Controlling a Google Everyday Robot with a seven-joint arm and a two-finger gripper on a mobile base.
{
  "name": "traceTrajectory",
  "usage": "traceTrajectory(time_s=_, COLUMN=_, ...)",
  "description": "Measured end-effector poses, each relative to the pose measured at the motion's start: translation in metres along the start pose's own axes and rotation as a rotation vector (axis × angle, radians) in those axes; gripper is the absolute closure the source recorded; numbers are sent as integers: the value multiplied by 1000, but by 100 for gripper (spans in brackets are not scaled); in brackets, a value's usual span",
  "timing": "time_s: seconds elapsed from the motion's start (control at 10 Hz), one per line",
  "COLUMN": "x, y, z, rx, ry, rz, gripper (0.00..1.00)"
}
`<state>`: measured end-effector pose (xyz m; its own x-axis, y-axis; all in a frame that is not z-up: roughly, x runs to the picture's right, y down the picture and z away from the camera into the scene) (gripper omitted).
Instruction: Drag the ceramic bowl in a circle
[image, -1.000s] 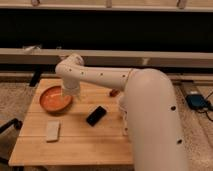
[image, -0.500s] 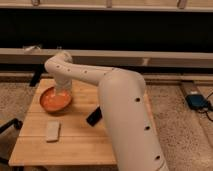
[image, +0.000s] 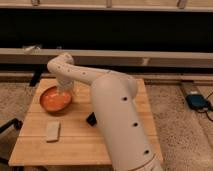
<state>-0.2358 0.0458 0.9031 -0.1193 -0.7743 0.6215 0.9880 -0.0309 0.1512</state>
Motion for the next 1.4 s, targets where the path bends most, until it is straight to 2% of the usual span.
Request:
traceTrajectory(time_s=0.6, x=2, y=-3, z=24, rx=17, ry=-31, rz=-9, gripper=33)
traceTrajectory(time_s=0.8, x=0, y=-2, z=32, rx=8, ry=-50, rz=-8, gripper=35)
traceTrajectory(time_s=1.1, x=-6, y=1, z=39, rx=-12, ry=-73, rz=-8, gripper=61)
traceTrajectory(time_s=1.2, x=-8, y=6, z=40, rx=-18, ry=-77, rz=2, gripper=73)
traceTrajectory(time_s=1.4, x=-13, y=20, z=33, rx=-17, ry=-69, rz=28, gripper=90)
